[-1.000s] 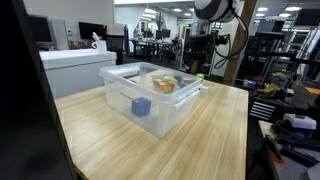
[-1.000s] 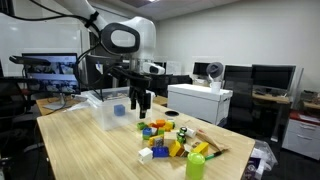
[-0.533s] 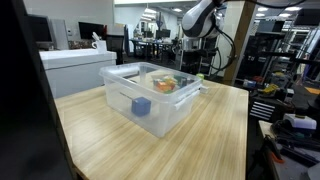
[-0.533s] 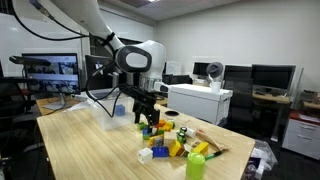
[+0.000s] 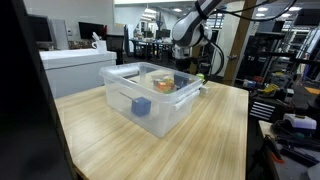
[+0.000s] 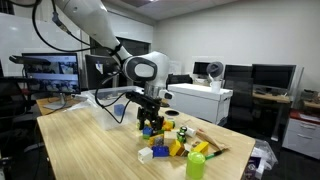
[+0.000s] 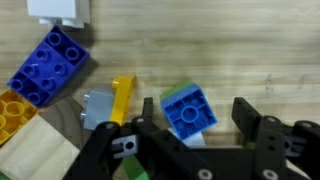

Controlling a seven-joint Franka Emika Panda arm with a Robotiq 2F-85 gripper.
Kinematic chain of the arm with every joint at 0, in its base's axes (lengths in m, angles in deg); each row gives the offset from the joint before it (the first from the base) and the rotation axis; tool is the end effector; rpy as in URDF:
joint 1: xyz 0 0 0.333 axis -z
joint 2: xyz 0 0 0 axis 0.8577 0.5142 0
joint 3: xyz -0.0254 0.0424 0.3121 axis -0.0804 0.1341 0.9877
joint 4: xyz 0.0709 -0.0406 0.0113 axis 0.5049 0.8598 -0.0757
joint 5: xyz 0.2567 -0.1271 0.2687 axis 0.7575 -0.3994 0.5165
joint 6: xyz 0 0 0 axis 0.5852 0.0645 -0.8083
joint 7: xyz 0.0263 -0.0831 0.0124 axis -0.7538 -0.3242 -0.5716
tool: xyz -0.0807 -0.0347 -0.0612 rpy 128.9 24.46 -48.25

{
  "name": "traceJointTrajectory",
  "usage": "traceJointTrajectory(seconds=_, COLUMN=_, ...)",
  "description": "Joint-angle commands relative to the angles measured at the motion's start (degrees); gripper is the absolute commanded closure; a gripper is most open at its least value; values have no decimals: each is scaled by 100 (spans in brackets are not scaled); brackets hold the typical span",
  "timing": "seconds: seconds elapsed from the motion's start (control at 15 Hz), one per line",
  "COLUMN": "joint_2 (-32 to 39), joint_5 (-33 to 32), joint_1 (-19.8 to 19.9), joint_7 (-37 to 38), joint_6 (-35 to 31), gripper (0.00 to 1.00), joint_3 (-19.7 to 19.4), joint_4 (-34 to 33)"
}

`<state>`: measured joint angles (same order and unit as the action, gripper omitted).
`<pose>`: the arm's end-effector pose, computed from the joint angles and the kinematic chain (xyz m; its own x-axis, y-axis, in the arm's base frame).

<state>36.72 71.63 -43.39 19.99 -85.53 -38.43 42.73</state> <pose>0.5572 -0.2541 0.2330 0.9802 -0.1387 -0.1416 -0.1465 -0.9881 -0.0463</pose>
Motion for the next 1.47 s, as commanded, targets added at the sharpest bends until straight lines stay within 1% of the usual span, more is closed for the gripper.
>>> traceJointTrajectory(seconds=0.0, joint_2=-66, joint_5=-94, joint_1=117, joint_7=-61, joint_6=90, gripper=52, joint_3=123, joint_4=-76)
traceJointTrajectory(seconds=0.07, joint_2=-149, joint_5=-103, joint_1=105, joint_7=-58, joint_6=91, gripper=59, joint_3=126, joint_4=-41)
traceJointTrajectory(seconds=0.13, joint_2=-281, joint_5=-186, joint_1=35, joint_7=102, joint_6=179, gripper=78, joint_3=78, joint_4=41)
traceJointTrajectory(seconds=0.2, joint_2=-351, joint_5=-285, joint_1=-24, joint_7=274, joint_6=225, gripper=87, joint_3=15, joint_4=127)
traceJointTrajectory(seconds=0.27, joint_2=-515, joint_5=-460, joint_1=-127, joint_7=611, joint_6=325, gripper=87, joint_3=-62, joint_4=282)
traceJointTrajectory(seconds=0.47, joint_2=-841, joint_5=-751, joint_1=-306, joint_7=1213, joint_6=571, gripper=87, joint_3=-106, joint_4=370)
traceJointTrajectory(seconds=0.67, joint_2=-1418, joint_5=-835, joint_1=-595, joint_7=1603, joint_6=749, gripper=87, joint_3=53, joint_4=367)
traceJointTrajectory(seconds=0.87, joint_2=-1926, joint_5=-898, joint_1=-970, joint_7=2003, joint_6=865, gripper=87, joint_3=239, joint_4=244)
traceJointTrajectory(seconds=1.07, joint_2=-2237, joint_5=-1032, joint_1=-1218, joint_7=2253, joint_6=883, gripper=87, joint_3=412, joint_4=274)
traceJointTrajectory(seconds=1.2, joint_2=-2343, joint_5=-927, joint_1=-1316, joint_7=2243, joint_6=888, gripper=87, joint_3=531, joint_4=352)
traceJointTrajectory(seconds=1.27, joint_2=-2317, joint_5=-788, joint_1=-1308, joint_7=2153, joint_6=797, gripper=38, joint_3=559, joint_4=464)
traceJointTrajectory(seconds=1.33, joint_2=-2299, joint_5=-721, joint_1=-1286, joint_7=2146, joint_6=797, gripper=36, joint_3=547, joint_4=482)
traceJointTrajectory(seconds=1.4, joint_2=-2272, joint_5=-675, joint_1=-1246, joint_7=2136, joint_6=759, gripper=31, joint_3=515, joint_4=499)
